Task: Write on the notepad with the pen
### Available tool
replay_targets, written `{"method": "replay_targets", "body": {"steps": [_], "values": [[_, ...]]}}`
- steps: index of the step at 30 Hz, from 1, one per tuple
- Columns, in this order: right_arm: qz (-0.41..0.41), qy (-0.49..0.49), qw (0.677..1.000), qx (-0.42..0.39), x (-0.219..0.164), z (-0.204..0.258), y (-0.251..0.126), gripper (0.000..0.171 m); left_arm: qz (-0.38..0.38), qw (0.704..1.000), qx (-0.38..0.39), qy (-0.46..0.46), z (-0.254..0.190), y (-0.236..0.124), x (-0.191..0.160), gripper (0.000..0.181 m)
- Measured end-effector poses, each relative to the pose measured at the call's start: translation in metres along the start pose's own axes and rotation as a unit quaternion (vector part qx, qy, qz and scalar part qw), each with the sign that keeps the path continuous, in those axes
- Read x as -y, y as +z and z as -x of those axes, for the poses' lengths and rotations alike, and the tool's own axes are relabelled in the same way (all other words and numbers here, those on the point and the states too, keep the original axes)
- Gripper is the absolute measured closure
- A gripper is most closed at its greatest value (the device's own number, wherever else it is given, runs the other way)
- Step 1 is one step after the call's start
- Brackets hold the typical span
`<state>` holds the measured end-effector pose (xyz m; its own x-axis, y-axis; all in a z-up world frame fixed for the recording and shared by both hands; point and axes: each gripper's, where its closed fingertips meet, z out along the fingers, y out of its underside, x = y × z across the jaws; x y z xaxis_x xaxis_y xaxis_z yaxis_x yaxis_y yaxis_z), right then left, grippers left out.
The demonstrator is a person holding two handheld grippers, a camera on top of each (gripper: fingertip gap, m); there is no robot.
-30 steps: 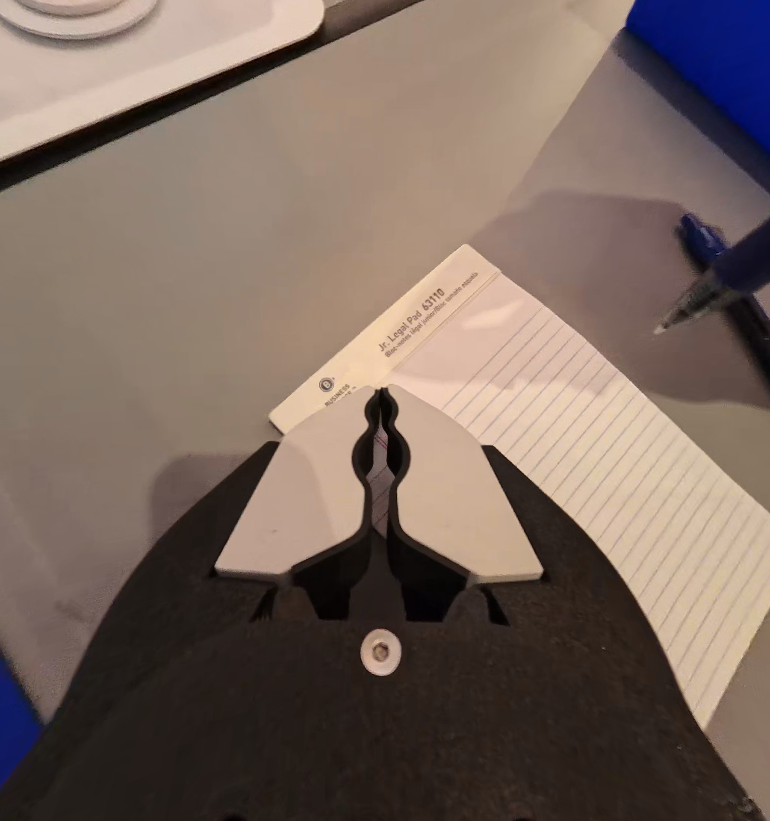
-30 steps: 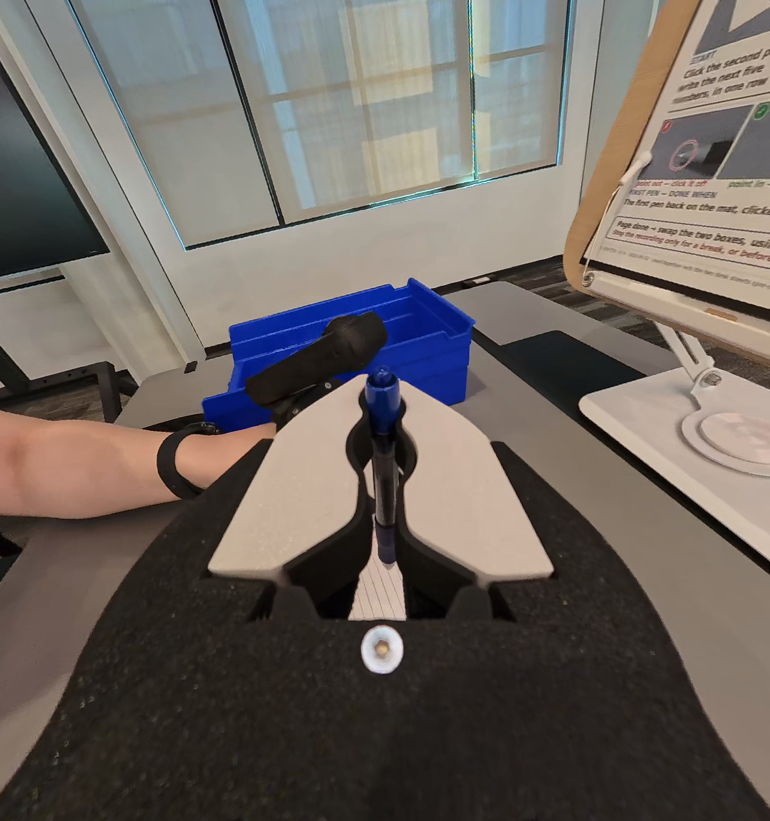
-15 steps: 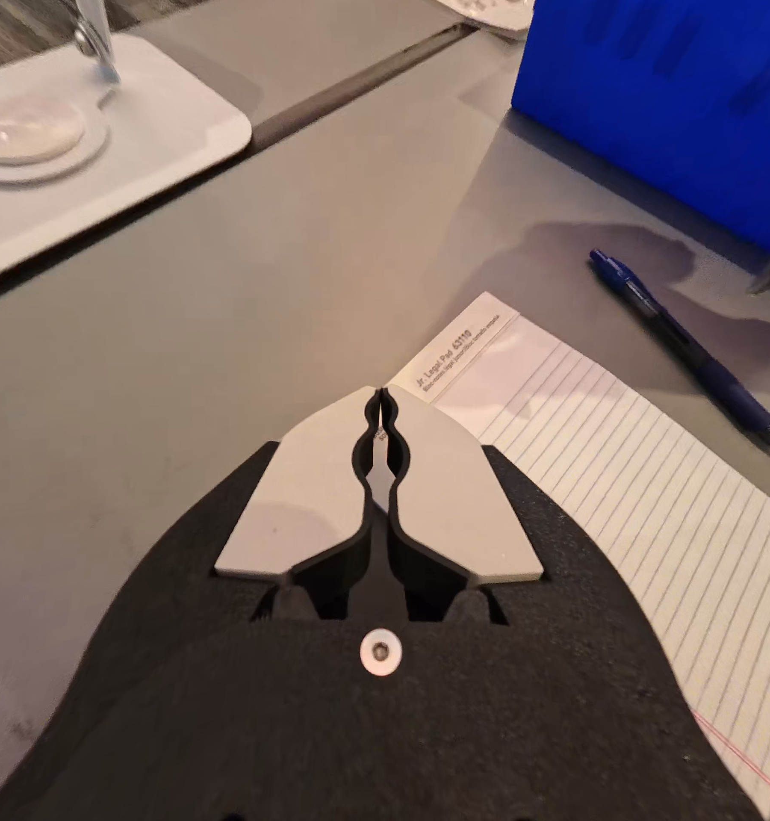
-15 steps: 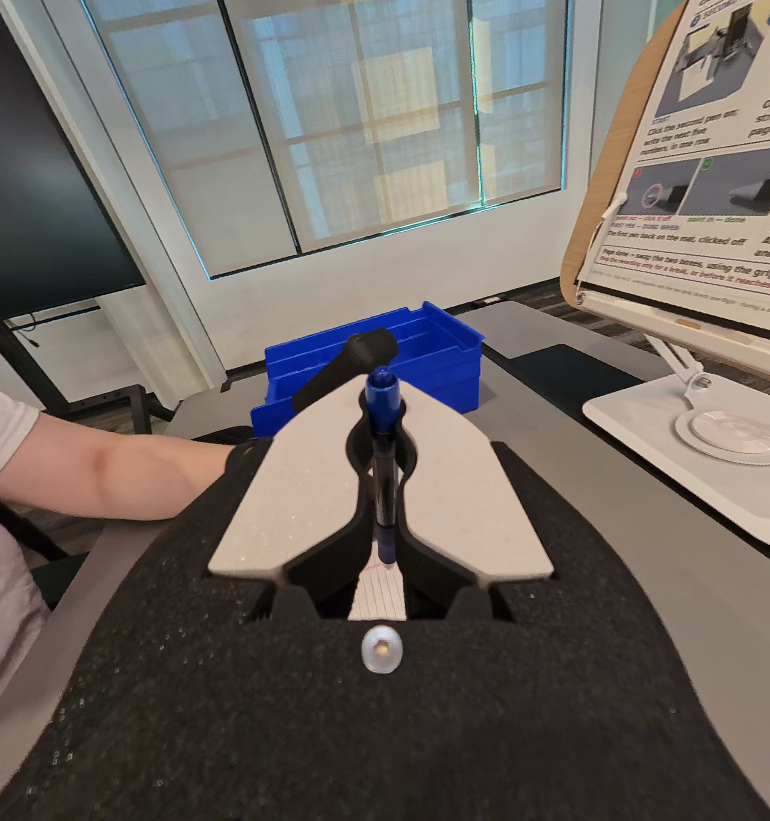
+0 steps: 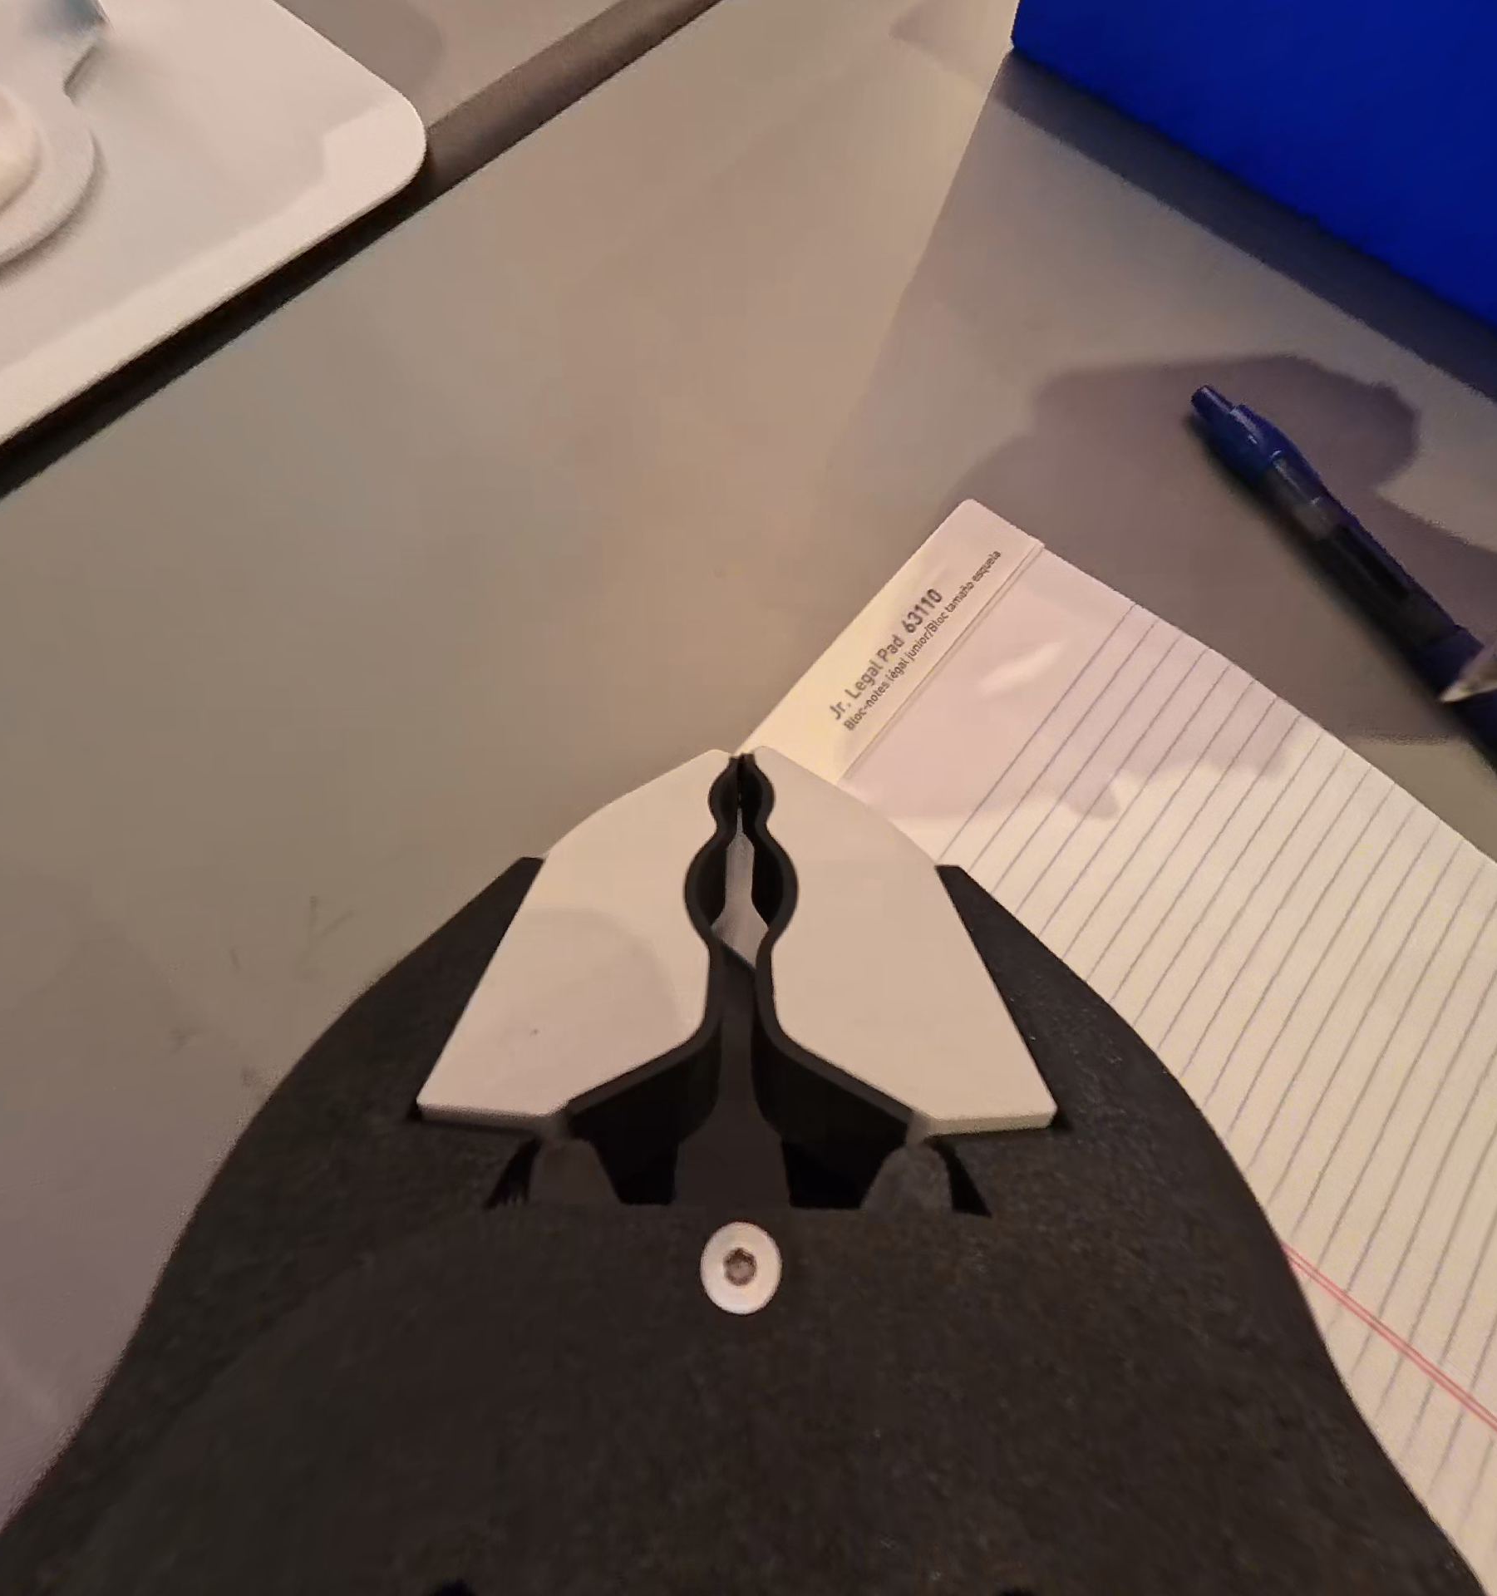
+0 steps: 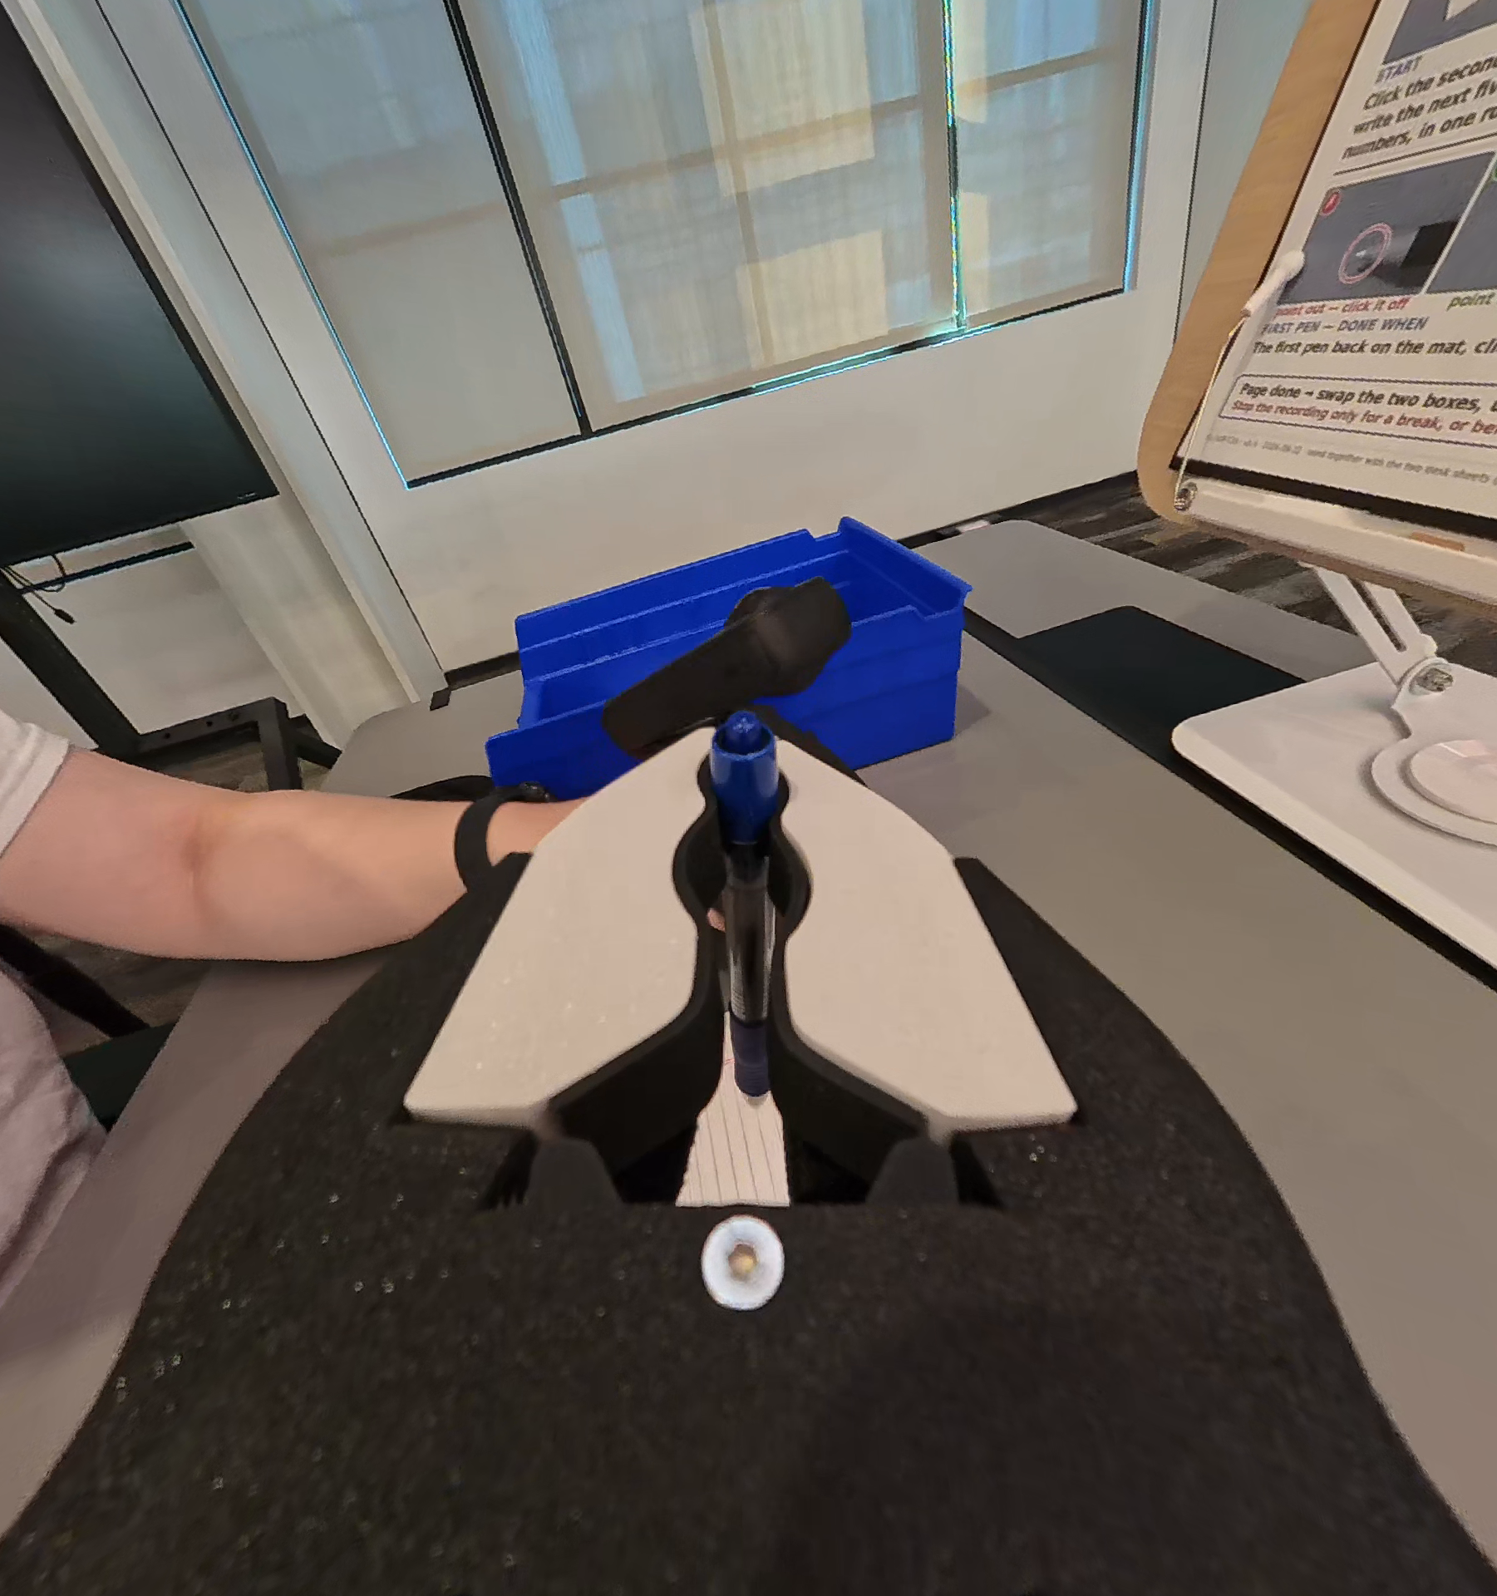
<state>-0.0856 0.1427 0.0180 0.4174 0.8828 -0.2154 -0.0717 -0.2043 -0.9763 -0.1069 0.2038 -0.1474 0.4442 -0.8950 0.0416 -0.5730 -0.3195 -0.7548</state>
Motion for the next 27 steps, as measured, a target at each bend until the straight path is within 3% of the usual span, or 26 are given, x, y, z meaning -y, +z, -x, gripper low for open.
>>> {"method": "replay_targets", "body": {"steps": [13, 27], "values": [[-0.034, -0.004, 0.999, -0.022, -0.017, -0.009, 0.018, 0.167, 0.002, 0.998, -0.047, -0.030, -0.009, -0.003, -0.002, 0.181], [-0.010, -0.026, 0.999, -0.027, -0.042, -0.019, 0.052, 0.167, 0.009, 0.998, -0.047, -0.051, -0.006, -0.002, -0.002, 0.181]]}}
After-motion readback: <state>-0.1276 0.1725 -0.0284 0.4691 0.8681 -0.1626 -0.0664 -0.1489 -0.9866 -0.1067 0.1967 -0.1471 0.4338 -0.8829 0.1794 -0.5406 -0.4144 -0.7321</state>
